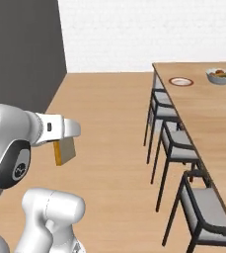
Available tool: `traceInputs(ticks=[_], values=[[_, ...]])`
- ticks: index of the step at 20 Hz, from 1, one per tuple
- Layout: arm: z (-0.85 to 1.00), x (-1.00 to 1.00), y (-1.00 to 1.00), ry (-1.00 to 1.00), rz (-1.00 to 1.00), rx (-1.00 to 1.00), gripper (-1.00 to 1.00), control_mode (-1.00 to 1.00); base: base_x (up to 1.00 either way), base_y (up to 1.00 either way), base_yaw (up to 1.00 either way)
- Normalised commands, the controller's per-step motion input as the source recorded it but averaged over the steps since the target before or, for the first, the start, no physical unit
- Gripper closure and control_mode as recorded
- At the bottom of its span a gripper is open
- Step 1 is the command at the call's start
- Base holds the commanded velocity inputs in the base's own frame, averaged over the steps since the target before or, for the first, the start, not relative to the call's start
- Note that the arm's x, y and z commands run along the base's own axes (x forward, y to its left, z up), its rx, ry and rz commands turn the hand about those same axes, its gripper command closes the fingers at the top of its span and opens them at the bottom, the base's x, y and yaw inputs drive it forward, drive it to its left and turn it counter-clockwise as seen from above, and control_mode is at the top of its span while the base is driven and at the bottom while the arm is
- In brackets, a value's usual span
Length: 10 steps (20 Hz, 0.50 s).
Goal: Start the toaster. Once the lever pops up, take the bread to the plate on the dining counter.
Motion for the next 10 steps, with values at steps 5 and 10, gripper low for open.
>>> traceInputs(ticks=[5, 10], values=[[0.0, 0.0, 0.0, 0.0, 0.0, 0.0, 1.0, 1.0, 1.0, 0.94, -0.41], [0.0, 0.0, 0.0, 0.0, 0.0, 0.0, 1.0, 1.0, 1.0, 0.79, -0.45]])
